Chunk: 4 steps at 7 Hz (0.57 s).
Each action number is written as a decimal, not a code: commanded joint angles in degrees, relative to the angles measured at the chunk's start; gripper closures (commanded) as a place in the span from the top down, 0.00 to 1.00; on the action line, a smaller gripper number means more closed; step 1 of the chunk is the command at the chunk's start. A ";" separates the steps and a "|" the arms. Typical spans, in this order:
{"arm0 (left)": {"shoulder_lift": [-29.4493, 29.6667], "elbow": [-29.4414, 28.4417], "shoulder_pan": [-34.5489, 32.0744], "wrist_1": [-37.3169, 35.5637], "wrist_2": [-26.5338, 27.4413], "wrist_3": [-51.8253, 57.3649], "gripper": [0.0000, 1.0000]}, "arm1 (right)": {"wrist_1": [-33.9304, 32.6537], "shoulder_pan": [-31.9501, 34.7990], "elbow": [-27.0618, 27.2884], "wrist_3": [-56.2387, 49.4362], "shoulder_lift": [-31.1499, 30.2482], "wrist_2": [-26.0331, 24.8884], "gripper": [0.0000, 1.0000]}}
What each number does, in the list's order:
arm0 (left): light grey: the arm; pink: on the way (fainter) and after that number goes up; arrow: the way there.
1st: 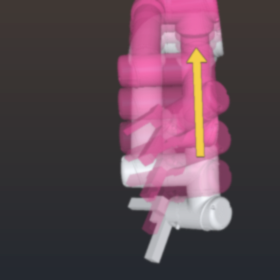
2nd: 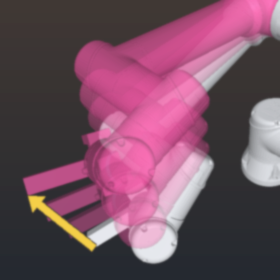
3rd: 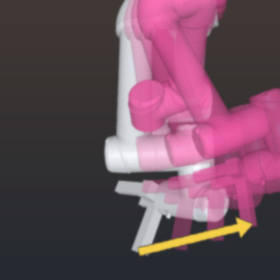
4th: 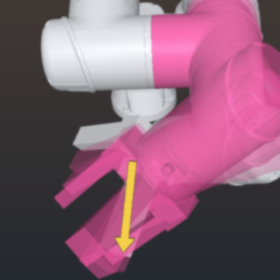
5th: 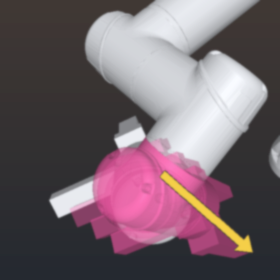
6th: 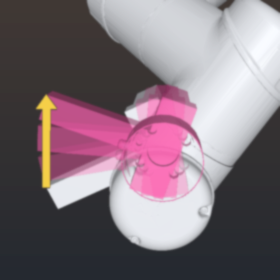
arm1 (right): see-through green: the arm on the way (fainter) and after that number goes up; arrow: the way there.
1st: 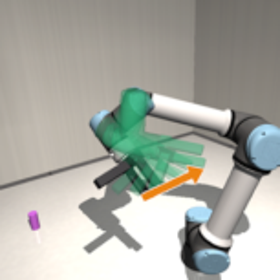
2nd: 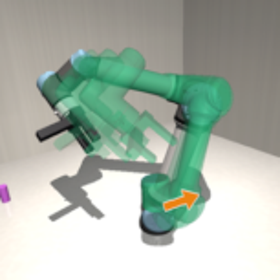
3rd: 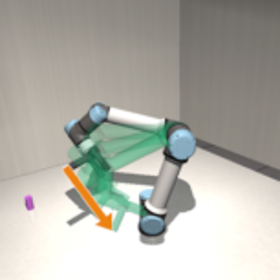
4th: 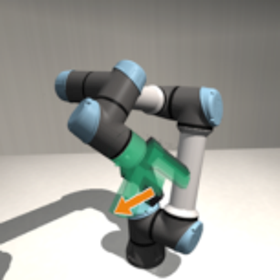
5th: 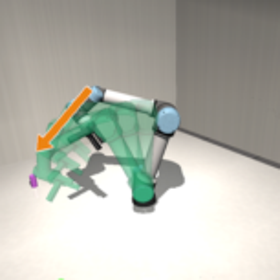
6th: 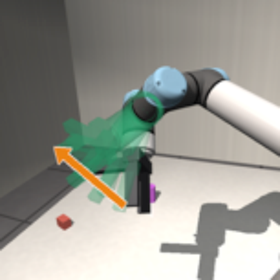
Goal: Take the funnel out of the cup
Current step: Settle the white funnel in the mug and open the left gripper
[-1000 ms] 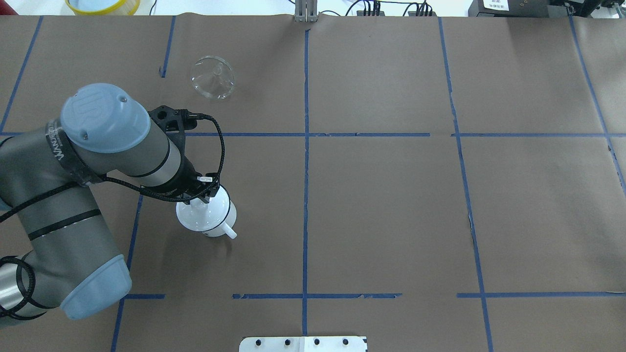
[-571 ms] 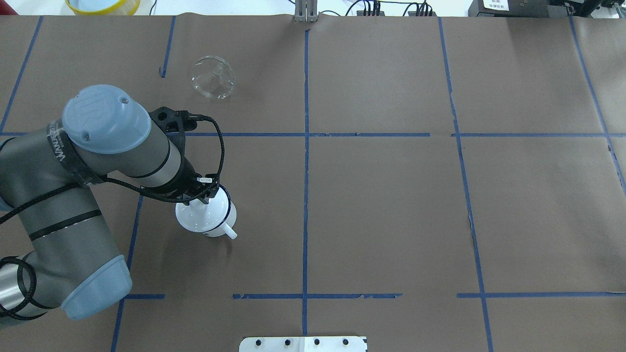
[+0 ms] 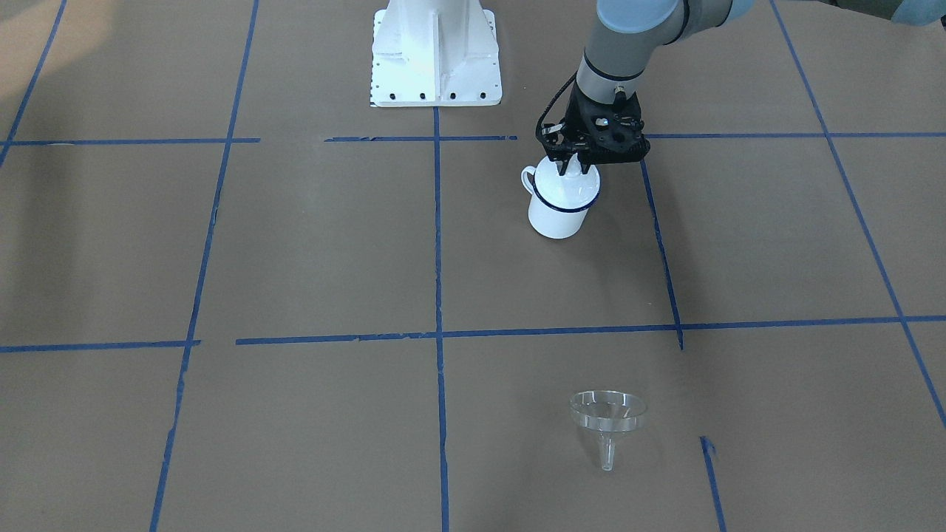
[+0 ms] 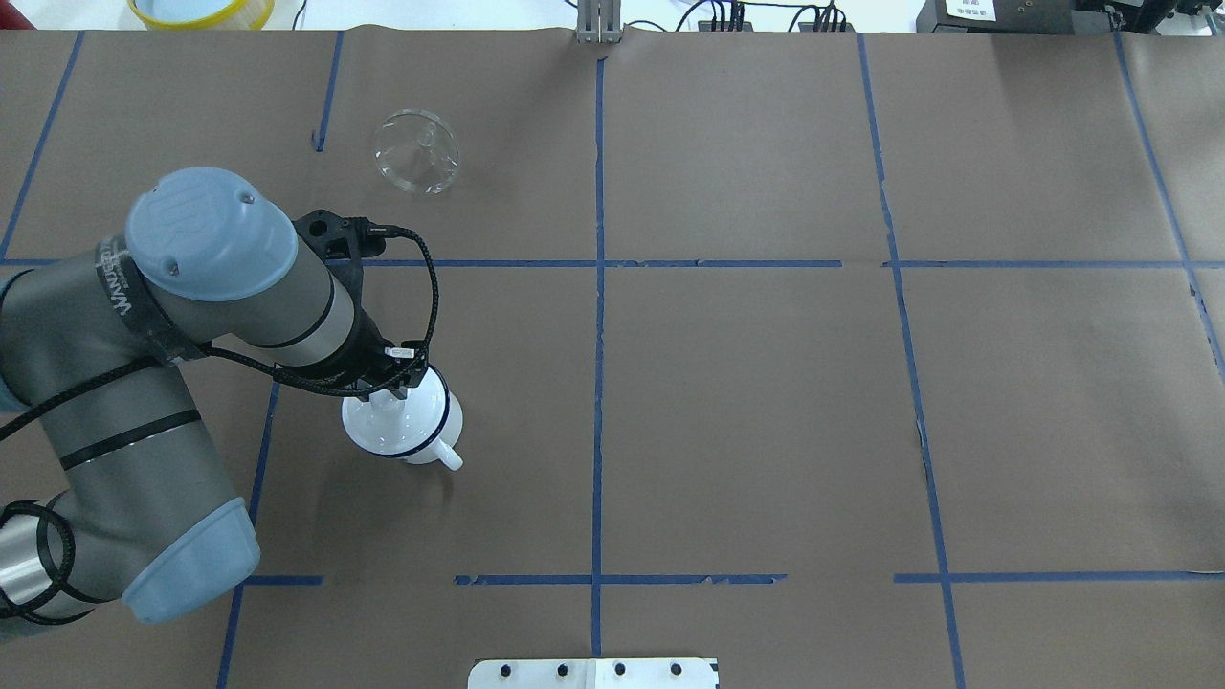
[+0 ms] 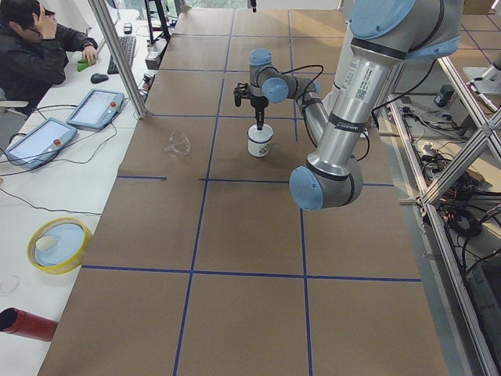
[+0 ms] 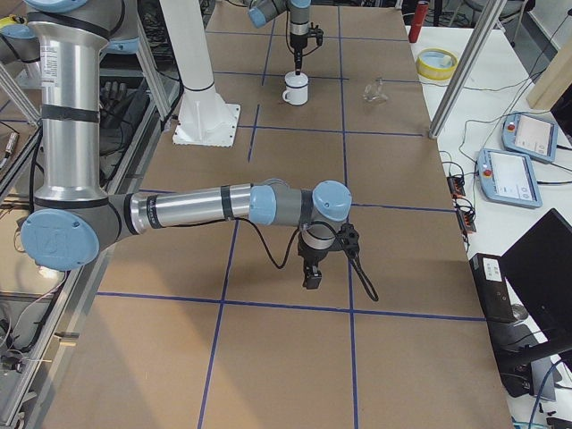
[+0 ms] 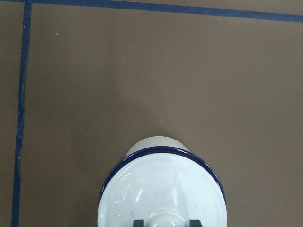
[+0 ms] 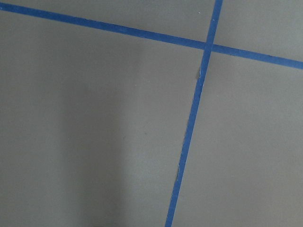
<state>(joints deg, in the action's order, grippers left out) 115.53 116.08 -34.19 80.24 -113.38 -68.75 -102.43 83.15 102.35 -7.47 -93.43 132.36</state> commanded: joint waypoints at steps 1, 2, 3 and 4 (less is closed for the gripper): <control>-0.04 -0.07 0.00 0.00 0.00 0.11 0.00 | 0.04 0.00 0.04 0.00 0.00 0.00 1.00; -0.04 -0.07 0.00 0.00 0.00 -0.24 0.08 | 0.04 0.00 -0.05 0.00 0.09 0.00 1.00; -0.04 -0.07 0.00 0.00 0.00 -0.25 0.31 | 0.04 0.00 -0.05 0.00 0.09 0.00 1.00; -0.04 -0.07 0.00 0.00 0.00 -0.33 0.58 | 0.04 0.00 -0.05 0.00 0.00 0.00 1.00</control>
<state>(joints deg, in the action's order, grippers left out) 115.44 115.97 -34.15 80.18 -113.39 -68.98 -102.39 83.14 102.31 -7.47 -93.37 132.36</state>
